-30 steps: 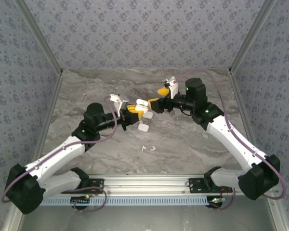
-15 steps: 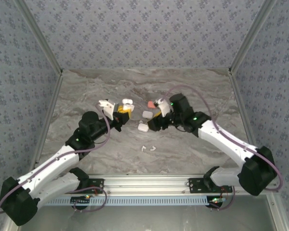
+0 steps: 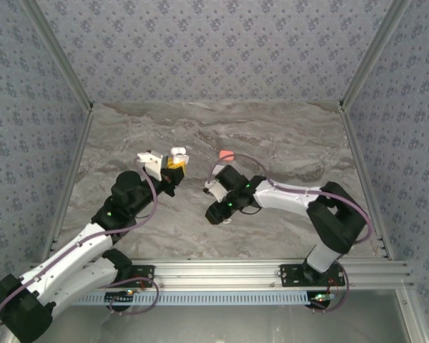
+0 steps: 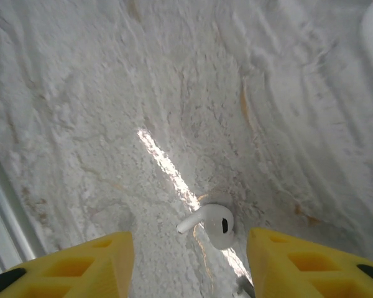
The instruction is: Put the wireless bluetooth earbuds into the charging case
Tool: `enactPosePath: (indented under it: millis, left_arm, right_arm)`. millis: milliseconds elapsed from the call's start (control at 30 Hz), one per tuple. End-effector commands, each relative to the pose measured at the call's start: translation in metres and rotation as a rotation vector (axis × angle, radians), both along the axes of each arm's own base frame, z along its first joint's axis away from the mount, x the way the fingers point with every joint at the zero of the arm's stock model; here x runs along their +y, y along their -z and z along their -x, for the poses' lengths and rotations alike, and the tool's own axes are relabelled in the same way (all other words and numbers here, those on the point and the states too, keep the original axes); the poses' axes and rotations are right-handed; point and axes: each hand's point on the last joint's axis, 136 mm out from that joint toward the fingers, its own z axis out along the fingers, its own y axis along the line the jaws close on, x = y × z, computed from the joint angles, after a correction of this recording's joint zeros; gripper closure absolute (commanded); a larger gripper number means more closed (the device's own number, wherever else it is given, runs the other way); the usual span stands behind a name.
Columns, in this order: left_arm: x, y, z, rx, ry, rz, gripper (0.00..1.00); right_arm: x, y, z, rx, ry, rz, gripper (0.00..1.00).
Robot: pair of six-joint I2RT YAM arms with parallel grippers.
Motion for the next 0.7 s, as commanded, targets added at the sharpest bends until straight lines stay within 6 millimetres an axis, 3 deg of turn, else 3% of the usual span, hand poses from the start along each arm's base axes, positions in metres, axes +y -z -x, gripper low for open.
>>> enactPosePath:
  millis: [0,200,667]
  left_arm:
    - [0.007,-0.007,0.001,-0.019,-0.023,0.017,1.00]
    - [0.009,-0.008,0.002,-0.021,-0.026,0.023,1.00]
    - [0.010,-0.007,0.002,-0.016,-0.028,0.027,1.00]
  right_arm:
    - [0.011,0.004,-0.004,-0.020,-0.025,0.025,0.48]
    - [0.007,0.020,-0.004,-0.016,-0.025,0.088,0.51]
    - [-0.007,0.036,0.010,0.009,-0.066,0.177,0.60]
